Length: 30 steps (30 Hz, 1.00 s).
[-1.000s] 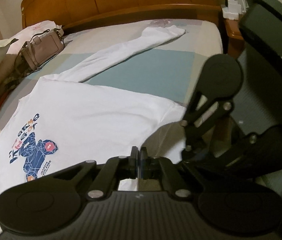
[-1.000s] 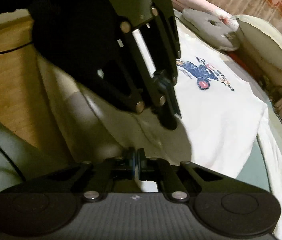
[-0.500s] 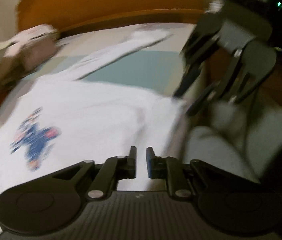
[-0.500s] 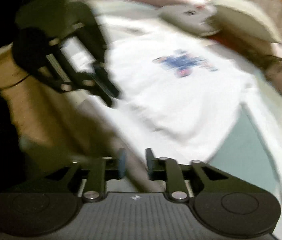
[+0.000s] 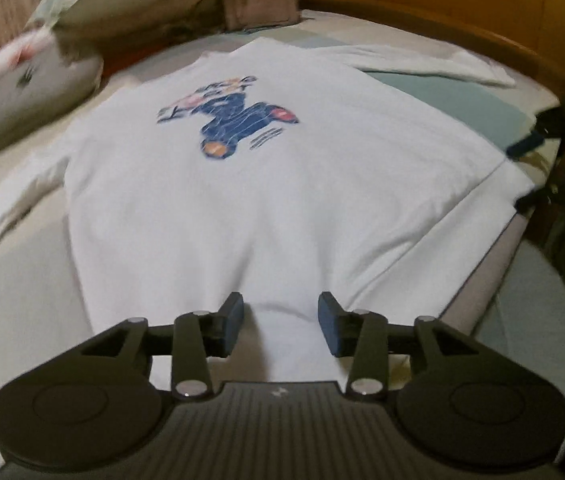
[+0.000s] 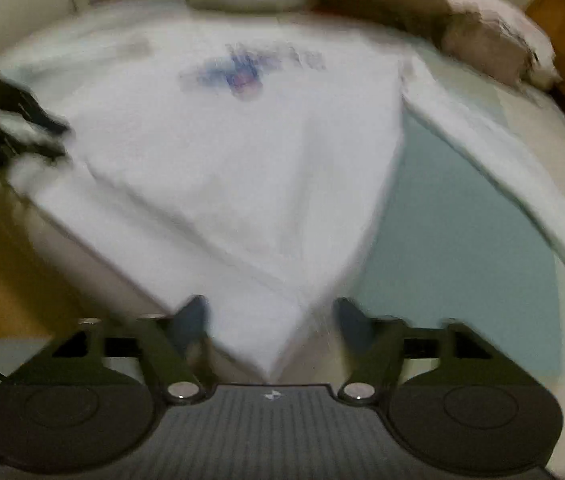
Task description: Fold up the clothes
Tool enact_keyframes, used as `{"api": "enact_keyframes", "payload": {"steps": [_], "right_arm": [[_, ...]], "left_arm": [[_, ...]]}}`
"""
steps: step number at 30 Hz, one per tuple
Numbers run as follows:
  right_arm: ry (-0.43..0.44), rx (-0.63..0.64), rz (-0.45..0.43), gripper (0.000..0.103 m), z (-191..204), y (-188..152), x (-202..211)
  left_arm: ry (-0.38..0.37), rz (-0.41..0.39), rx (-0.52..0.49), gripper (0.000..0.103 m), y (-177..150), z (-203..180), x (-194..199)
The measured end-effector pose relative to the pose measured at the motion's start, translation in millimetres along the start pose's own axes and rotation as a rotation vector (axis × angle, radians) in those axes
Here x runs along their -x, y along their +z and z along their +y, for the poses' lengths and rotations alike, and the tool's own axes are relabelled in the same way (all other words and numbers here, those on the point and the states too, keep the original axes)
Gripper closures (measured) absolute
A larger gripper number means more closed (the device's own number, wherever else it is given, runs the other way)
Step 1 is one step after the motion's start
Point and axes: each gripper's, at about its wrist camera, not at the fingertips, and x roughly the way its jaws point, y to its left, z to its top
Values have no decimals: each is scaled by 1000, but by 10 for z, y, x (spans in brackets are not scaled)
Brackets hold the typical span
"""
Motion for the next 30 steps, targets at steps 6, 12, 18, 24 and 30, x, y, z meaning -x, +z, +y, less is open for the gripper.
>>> {"api": "enact_keyframes", "payload": {"steps": [6, 12, 18, 24, 30], "right_arm": [[3, 6, -140, 18, 149, 433, 190], [50, -66, -162, 18, 214, 730, -262], [8, -198, -140, 0, 133, 297, -340], [-47, -232, -99, 0, 182, 420, -451], [-67, -264, -92, 0, 203, 446, -504]], "left_arm": [[73, -95, -79, 53, 366, 139, -37], [62, -70, 34, 50, 417, 497, -496], [29, -61, 160, 31, 66, 848, -275], [54, -123, 56, 34, 545, 968, -306], [16, -146, 107, 35, 1121, 1305, -941]]}}
